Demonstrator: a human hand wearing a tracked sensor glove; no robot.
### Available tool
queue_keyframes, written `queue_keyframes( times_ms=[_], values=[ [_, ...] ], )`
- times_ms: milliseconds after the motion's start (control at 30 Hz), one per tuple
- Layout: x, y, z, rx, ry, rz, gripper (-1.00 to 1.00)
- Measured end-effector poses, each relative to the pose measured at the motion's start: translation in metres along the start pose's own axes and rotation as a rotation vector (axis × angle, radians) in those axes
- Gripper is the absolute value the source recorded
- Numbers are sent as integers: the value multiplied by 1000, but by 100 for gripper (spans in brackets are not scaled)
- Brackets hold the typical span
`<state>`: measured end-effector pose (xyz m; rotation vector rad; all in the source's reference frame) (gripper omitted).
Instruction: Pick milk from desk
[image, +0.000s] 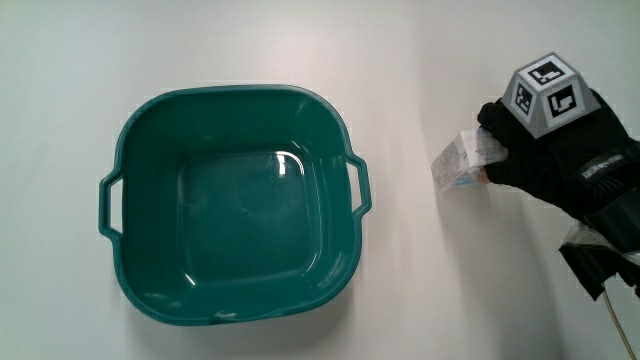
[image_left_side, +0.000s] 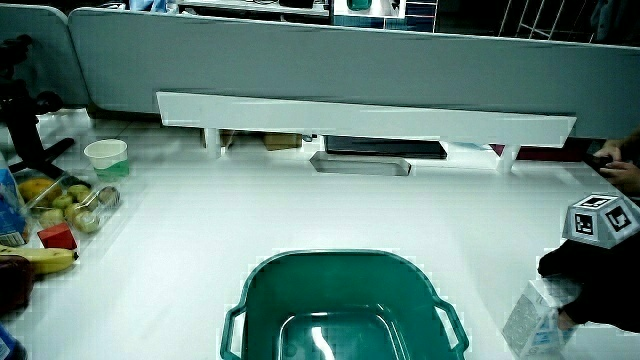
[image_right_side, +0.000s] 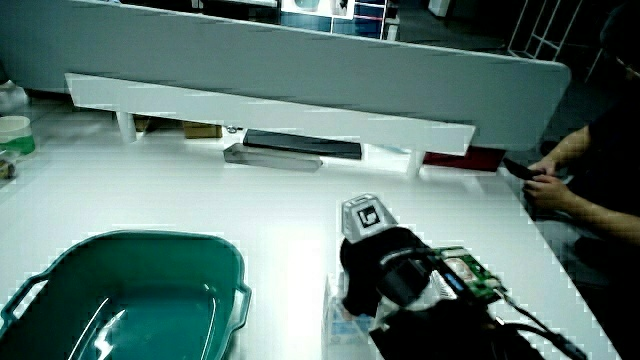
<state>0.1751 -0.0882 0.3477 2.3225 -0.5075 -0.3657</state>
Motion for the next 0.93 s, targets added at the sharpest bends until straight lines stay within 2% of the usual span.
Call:
queue_keyframes(
  times_ms=[33,100,267,533,700,800,867,900,933],
  values=[
    [1,-2,2,4,17,11,100],
    [-1,-12,13,62,2,-3,100],
    [-8,-32,37,150,-11,18,100],
    [-22,-48,61,231,-26,45,100],
    [-35,-57,75,278,-22,84,100],
    [-42,-61,82,306,7,125,100],
    [-49,-65,87,338,-25,132,100],
    [-54,-67,91,347,-5,156,100],
    [-53,-61,85,307,25,195,100]
  ],
)
